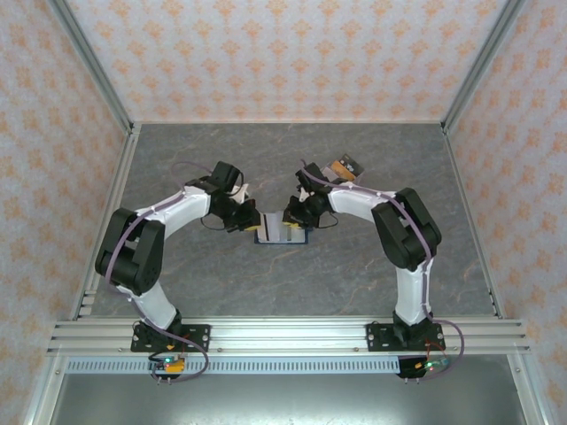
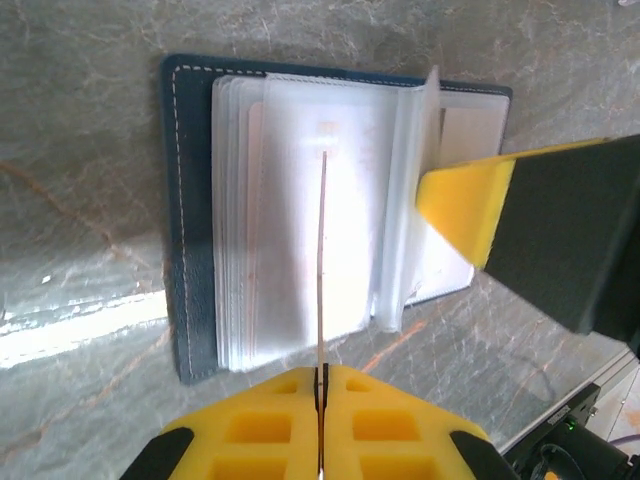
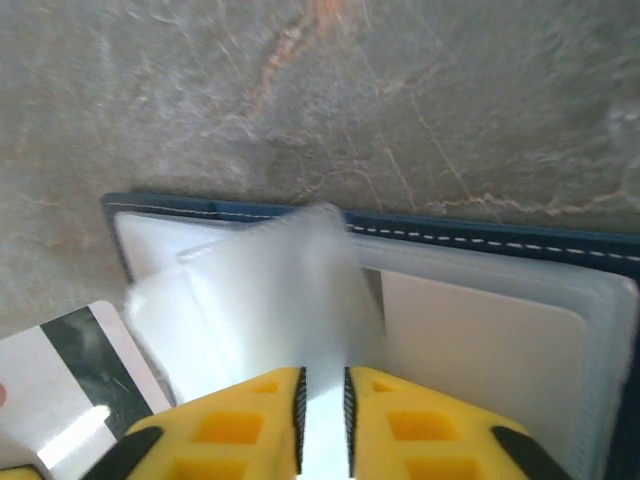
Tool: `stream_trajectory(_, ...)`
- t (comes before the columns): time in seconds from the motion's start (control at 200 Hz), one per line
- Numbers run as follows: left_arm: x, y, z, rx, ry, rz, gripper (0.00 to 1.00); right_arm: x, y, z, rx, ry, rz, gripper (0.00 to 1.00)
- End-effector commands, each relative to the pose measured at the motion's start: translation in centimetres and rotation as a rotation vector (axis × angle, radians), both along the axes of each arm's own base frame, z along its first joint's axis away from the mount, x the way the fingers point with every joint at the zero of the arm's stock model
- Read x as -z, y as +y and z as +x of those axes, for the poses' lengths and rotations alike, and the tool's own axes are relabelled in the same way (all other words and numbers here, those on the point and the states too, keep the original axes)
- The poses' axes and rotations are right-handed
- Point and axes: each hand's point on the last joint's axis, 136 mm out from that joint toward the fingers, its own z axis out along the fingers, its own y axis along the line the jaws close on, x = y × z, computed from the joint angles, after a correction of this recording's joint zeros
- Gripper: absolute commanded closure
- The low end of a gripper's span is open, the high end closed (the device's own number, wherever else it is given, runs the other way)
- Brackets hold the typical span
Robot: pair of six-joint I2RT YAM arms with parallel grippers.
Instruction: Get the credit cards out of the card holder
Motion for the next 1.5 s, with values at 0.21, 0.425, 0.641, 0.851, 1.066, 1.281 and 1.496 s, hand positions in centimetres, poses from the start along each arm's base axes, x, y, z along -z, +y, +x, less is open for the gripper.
stream_trajectory(0.21,-10.7,-2.3,3.7,-0.083,-0.251,-0.215,0.93,-11.1,-2.0,4.0,0.141,-0.25,0.285,0.42)
stream_trajectory(0.425,-14.6,-5.6,5.2,-0.081,-0.307,-0.407,0.93,-16.7,-0.4,4.7,0.107,-0.276,0.603,0.34)
stream_trajectory(0.641,-16.9,-6.5,6.5,-0.098,-0.33,-0.505,0.94,-18.9,-0.3,4.7,0.083,-0.288,0.699,0.37)
stream_trajectory(0.851,-15.9,-6.7,6.7,-0.111,-0.281,-0.517,0.96,-19.5,-0.4,4.1,0.073,-0.299,0.727,0.56)
stream_trajectory(1.066,-15.2,-6.2,6.8,-0.133,-0.271,-0.503,0.97,-20.4,-0.9,3.7,0.046,-0.368,0.688,0.82)
stream_trajectory(1.281,-12.9,-4.2,6.5,-0.173,-0.255,-0.333,0.5,-20.0,-2.1,3.7,0.033,-0.451,0.549,0.98)
stream_trajectory(1.496,-8.7,2.1,6.4,-0.274,-0.27,0.073,0.14,-16.8,-8.1,7.0,0.119,-0.626,0.047,1.0)
